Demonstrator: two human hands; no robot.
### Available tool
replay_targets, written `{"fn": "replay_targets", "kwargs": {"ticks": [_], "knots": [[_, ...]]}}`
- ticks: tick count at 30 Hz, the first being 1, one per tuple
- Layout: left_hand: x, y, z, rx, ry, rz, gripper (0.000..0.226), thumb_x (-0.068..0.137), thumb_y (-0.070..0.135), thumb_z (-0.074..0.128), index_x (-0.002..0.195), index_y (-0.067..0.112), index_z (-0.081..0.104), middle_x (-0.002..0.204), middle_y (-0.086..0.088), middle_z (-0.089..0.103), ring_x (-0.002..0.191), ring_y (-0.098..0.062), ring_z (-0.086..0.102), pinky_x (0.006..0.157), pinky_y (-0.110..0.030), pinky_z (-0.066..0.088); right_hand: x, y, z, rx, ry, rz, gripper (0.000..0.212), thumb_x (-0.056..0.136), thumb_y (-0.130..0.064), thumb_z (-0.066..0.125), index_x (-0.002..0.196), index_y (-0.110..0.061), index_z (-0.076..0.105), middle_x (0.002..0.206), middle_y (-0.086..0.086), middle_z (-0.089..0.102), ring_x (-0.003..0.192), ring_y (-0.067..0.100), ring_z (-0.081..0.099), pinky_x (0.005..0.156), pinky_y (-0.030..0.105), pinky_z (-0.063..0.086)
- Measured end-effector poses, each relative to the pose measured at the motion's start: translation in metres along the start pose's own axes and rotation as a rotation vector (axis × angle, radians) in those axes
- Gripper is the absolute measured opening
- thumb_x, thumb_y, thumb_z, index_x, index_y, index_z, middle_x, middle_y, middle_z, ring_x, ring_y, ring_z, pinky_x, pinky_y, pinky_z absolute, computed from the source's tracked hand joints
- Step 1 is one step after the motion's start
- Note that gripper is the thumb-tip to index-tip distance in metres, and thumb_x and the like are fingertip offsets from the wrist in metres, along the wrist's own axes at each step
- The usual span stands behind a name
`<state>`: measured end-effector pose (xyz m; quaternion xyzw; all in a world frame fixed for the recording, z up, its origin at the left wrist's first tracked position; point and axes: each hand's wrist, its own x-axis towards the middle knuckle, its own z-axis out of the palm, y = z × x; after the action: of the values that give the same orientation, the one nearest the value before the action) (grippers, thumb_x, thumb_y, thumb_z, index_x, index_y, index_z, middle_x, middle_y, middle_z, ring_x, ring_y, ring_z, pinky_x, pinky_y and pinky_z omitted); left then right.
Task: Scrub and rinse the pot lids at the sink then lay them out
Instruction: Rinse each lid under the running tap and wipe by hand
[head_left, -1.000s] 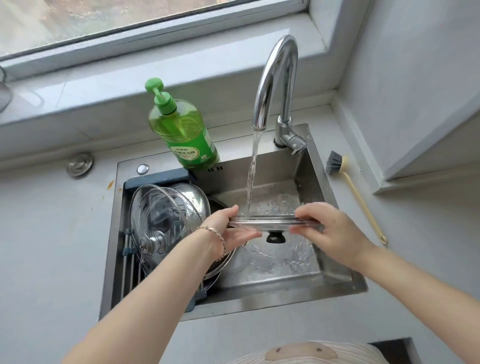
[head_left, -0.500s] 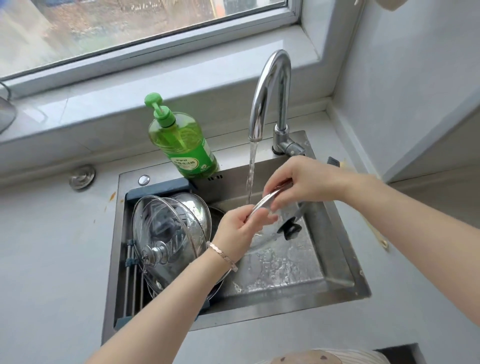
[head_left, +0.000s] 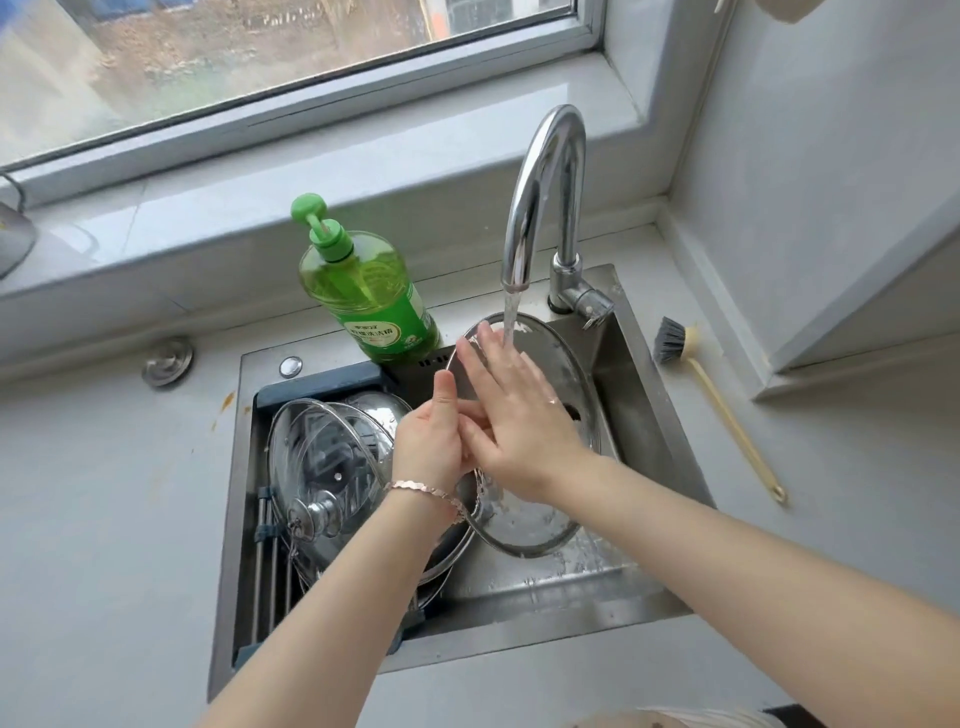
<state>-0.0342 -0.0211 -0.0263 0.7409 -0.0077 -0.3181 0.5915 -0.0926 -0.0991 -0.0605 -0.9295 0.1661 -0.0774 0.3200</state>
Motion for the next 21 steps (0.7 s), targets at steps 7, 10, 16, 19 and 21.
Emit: {"fn": "replay_targets", "kwargs": {"ticks": [7,10,16,19,21], "knots": [[-0.011,-0.002,0.005,-0.062,-0.056,-0.027,0.049,0.094,0.038,0.041,0.066,0.001,0.057,0.047,-0.001,0.062,0.046,-0.014,0.062,0.044,-0.023,0.053,0.022,-0.007,-0.007,0.190,-0.076,0.436,0.059,0.101,-0.036,0.016,0.149,-0.013,-0.010,0.156,0.008,-0.018,0.143,0.020,-0.017,0.117,0.040,-0.009],[-0.013,-0.006,0.001,-0.034,-0.025,-0.010,0.049,0.094,0.039,0.040,0.064,0.004,0.055,0.042,0.004,0.059,0.042,-0.007,0.060,0.041,-0.019,0.049,0.006,-0.010,-0.001,0.084,-0.131,0.173,0.062,0.101,-0.035,0.018,0.148,-0.013,-0.016,0.154,0.003,-0.024,0.141,0.014,-0.023,0.116,0.037,-0.013],[-0.018,-0.004,0.005,-0.124,-0.086,-0.033,0.047,0.094,0.035,0.043,0.070,-0.002,0.061,0.057,-0.008,0.068,0.054,-0.018,0.068,0.051,-0.032,0.058,0.033,0.008,-0.006,0.075,-0.232,0.455,0.065,0.098,-0.043,0.010,0.149,-0.006,-0.009,0.153,0.015,-0.023,0.142,0.031,-0.020,0.116,0.046,-0.008],[-0.016,0.001,0.003,-0.098,-0.015,0.019,0.045,0.095,0.036,0.042,0.069,0.002,0.060,0.052,0.000,0.066,0.050,-0.010,0.066,0.045,-0.023,0.054,0.016,-0.009,-0.009,0.068,-0.190,0.229,0.068,0.099,-0.045,0.017,0.147,-0.012,-0.019,0.152,0.007,-0.029,0.140,0.020,-0.027,0.115,0.036,-0.016],[-0.014,0.005,0.003,-0.146,-0.018,0.034,0.045,0.095,0.034,0.043,0.071,0.001,0.060,0.055,-0.004,0.068,0.052,-0.014,0.068,0.048,-0.027,0.056,0.021,-0.001,-0.017,0.064,-0.185,0.151,0.073,0.095,-0.056,0.018,0.146,-0.021,-0.020,0.153,0.004,-0.028,0.140,0.015,-0.027,0.115,0.037,-0.015]]}}
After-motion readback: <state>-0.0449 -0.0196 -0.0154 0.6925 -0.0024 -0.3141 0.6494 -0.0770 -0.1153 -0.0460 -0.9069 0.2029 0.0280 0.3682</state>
